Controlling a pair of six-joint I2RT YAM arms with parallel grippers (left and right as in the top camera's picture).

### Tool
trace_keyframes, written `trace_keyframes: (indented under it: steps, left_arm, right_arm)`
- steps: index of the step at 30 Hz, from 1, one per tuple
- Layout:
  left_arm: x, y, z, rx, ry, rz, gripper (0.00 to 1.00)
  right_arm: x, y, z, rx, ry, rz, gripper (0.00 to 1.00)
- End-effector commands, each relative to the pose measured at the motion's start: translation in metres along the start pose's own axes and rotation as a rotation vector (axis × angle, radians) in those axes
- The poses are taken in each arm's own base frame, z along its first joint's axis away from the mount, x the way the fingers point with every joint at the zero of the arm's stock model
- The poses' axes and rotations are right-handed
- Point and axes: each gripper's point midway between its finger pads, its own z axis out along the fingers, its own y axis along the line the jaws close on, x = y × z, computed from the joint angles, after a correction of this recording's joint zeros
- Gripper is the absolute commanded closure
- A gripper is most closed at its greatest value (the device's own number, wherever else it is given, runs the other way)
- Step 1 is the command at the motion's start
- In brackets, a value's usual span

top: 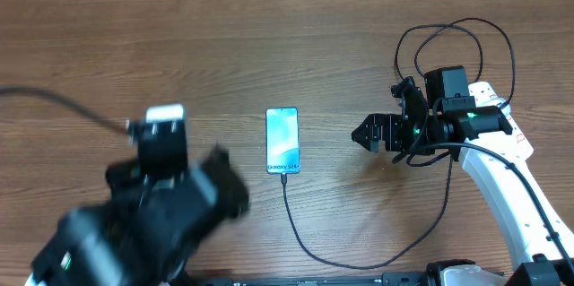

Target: Plug charger to phone and switch on socket

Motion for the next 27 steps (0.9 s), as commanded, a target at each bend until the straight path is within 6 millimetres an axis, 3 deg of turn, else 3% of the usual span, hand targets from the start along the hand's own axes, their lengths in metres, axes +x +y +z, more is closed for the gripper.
trace_keyframes:
  steps: [1,6,9,11,17,22,24,27]
  left_arm:
    - [0.024,0.016,0.006,-0.002,-0.055,-0.103,0.00]
    - [0.063,0.040,0.031,-0.064,-0.038,-0.094,0.00]
    - [0.067,0.050,0.042,-0.133,-0.084,-0.046,0.01]
    - [0.062,0.049,0.047,-0.159,-0.143,-0.040,0.00]
    - [0.016,0.052,0.040,-0.213,-0.417,-0.176,0.00]
    - [0.000,0.058,0.043,-0.250,-0.451,-0.286,0.00]
    - [-0.004,0.050,0.050,-0.235,-0.409,-0.230,0.00]
    - [-0.021,0.018,0.062,-0.112,-0.343,-0.019,0.00]
  right_arm:
    - [-0.011,0.005,-0.010,-0.002,-0.045,-0.025,0.00]
    - [-0.014,0.006,-0.010,-0.005,-0.057,-0.028,0.00]
    - [-0.014,0.007,-0.010,-0.008,-0.057,-0.021,0.00]
    - [-0.014,0.006,-0.010,-0.007,-0.057,-0.021,0.00]
    - [-0.014,0.006,-0.010,-0.007,-0.057,-0.021,0.00]
    - [-0.014,0.006,-0.010,-0.007,-0.057,-0.021,0.00]
    - [-0.014,0.006,-0.010,-0.007,-0.057,-0.021,0.00]
    - [-0.017,0.007,-0.010,-0.009,-0.066,-0.026,0.00]
